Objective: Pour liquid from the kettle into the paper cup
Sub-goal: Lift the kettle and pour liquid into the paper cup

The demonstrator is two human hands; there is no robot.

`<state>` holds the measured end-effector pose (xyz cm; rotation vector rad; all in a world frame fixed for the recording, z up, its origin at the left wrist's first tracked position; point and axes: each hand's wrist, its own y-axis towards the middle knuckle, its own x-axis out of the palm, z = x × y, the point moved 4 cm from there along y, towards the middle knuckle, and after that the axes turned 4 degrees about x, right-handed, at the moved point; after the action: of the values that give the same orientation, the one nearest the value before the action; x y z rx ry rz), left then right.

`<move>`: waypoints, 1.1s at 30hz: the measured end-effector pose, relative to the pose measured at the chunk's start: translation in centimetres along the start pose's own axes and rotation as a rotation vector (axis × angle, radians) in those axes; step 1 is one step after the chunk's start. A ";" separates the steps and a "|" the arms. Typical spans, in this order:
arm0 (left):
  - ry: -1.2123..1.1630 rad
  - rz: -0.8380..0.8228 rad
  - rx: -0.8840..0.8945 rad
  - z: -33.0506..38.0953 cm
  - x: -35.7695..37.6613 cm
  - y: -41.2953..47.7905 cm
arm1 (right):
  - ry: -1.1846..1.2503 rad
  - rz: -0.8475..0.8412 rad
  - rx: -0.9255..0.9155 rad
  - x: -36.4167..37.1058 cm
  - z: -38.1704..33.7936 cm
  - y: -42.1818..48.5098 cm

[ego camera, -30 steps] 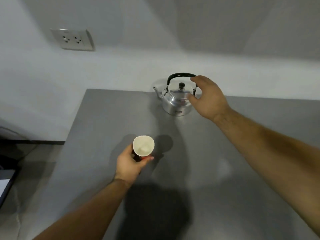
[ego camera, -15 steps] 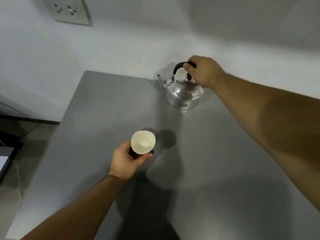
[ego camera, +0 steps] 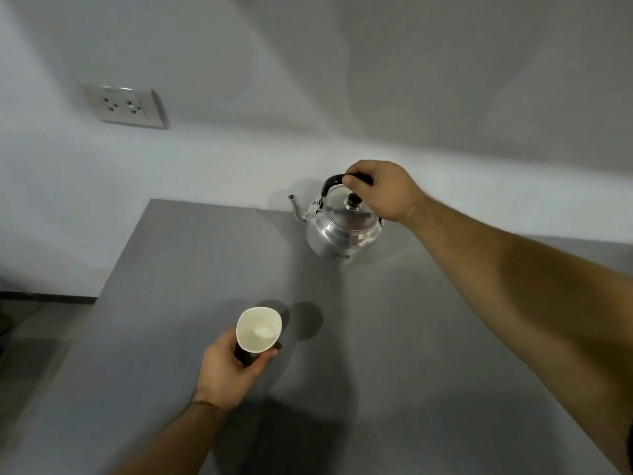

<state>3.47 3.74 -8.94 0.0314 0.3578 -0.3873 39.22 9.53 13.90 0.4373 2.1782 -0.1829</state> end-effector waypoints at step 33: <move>0.063 -0.024 0.008 0.3 0.0 0.3 | -0.535 -0.128 -0.178 4.9 -10.1 -15.9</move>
<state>3.65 3.95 -8.61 0.0468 0.4192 -0.4125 23.11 -1.12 15.66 0.1247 1.6759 -0.1530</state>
